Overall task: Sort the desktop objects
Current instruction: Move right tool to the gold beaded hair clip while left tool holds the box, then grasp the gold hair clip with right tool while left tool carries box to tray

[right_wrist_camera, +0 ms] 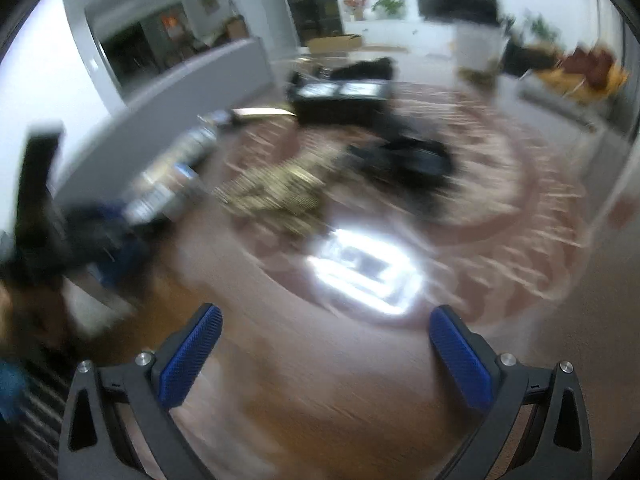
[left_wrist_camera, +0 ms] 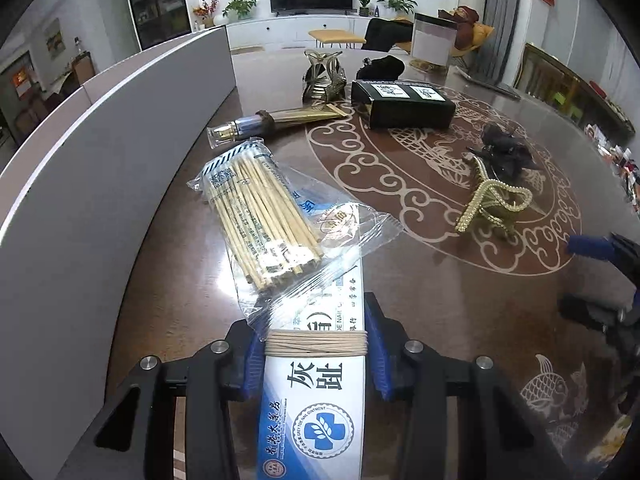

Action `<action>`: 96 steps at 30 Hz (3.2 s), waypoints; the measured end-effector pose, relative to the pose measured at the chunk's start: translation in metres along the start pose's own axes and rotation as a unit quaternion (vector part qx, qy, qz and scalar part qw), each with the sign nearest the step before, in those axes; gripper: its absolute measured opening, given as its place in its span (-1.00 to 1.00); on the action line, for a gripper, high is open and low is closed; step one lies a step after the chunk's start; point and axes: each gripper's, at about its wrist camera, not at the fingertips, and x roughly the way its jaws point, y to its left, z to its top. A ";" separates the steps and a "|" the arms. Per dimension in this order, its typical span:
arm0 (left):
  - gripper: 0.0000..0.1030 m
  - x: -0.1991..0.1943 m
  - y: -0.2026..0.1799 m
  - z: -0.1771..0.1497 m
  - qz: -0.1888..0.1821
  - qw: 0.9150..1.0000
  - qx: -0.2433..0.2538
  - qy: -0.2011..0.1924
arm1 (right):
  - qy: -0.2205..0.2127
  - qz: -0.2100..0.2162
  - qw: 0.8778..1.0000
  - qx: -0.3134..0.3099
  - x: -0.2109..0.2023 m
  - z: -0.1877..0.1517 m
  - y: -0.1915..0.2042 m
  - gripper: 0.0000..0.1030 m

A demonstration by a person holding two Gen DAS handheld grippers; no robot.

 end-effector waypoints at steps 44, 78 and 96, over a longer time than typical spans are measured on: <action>1.00 0.009 -0.043 -0.002 -0.049 0.996 0.068 -0.004 | 0.009 -0.138 0.990 -0.032 -0.026 -0.047 -0.022 1.00; -0.16 -0.112 0.007 -0.027 -0.104 0.990 -0.071 -0.071 | -0.058 -0.063 0.996 0.025 -0.096 -0.039 0.004 -0.13; -0.16 -0.127 0.303 0.026 0.122 0.970 -0.208 -0.040 | -0.034 0.180 0.947 -0.264 0.047 0.138 0.353 -0.13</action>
